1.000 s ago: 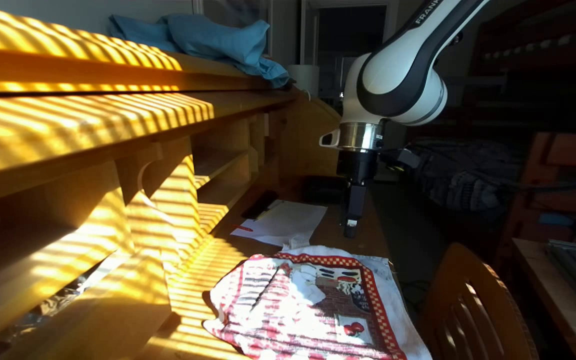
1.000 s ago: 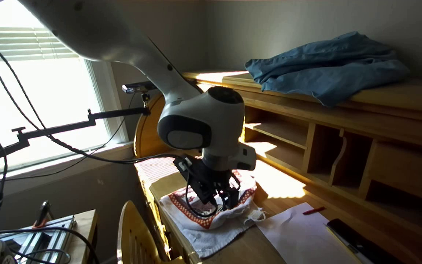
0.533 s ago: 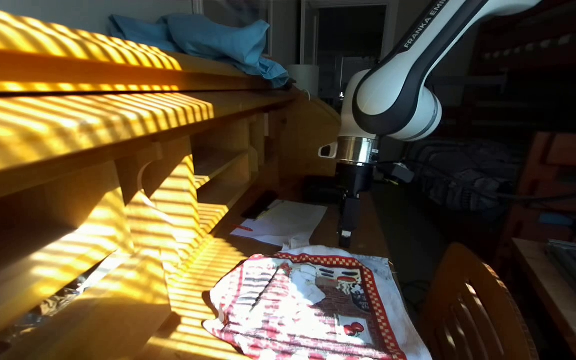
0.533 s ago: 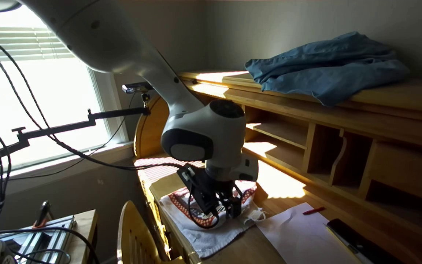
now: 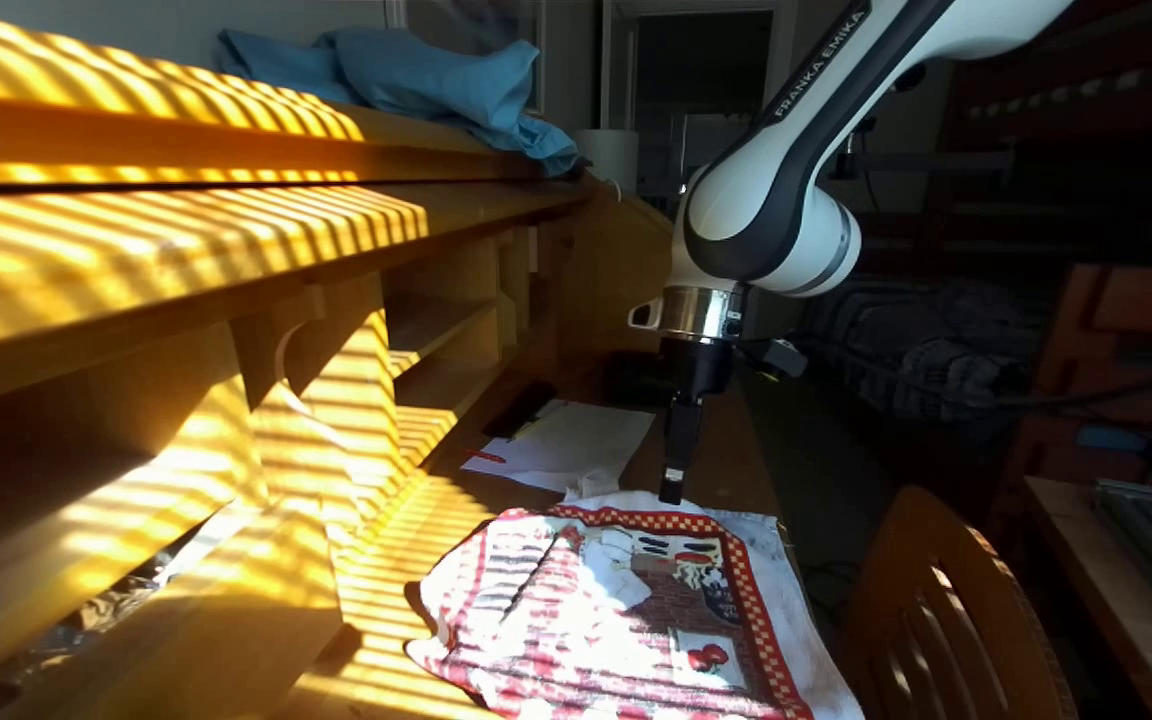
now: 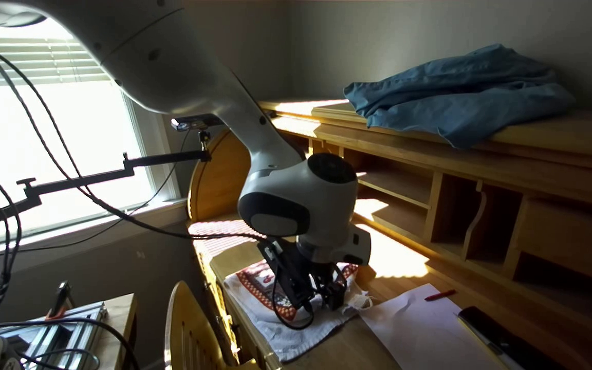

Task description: Unfold the white and red towel and lay it out.

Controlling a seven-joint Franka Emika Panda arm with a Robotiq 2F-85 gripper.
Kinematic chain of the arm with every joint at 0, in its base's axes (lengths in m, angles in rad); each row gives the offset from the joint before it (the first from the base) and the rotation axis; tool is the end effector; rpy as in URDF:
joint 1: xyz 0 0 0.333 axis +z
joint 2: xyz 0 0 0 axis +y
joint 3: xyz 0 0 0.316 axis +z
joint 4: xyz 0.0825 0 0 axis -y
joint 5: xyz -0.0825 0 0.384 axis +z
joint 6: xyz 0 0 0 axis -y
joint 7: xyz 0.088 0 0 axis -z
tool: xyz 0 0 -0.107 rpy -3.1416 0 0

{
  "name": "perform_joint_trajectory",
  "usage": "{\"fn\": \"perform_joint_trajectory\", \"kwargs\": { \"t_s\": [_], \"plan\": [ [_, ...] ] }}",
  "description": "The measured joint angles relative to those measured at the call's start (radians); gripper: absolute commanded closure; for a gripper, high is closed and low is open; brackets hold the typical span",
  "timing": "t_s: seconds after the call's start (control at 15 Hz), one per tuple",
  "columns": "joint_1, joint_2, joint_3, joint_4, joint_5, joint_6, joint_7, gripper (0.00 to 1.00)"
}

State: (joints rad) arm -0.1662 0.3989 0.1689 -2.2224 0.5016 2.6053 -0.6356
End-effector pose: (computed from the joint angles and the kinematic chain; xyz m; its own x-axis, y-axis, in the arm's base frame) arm 0.5460 -0.0066 0.1927 0.9797 0.1714 0.1037 0.1948 -0.9358 -0.2937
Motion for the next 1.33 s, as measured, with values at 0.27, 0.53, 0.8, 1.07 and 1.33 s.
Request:
{"fn": "perform_joint_trajectory", "kwargs": {
  "t_s": [0.27, 0.53, 0.8, 1.07, 1.33],
  "plan": [
    [0.000, 0.021, 0.007, 0.011, -0.004, 0.001, 0.000, 0.46],
    [0.004, 0.048, 0.013, 0.013, -0.012, 0.001, 0.000, 0.75],
    [0.004, 0.063, 0.014, 0.015, -0.013, 0.001, 0.000, 0.99],
    [-0.001, 0.063, 0.013, 0.019, -0.013, 0.002, 0.002, 0.98],
    [-0.004, 0.062, 0.007, 0.029, -0.013, 0.002, 0.006, 0.98]
  ]
}}
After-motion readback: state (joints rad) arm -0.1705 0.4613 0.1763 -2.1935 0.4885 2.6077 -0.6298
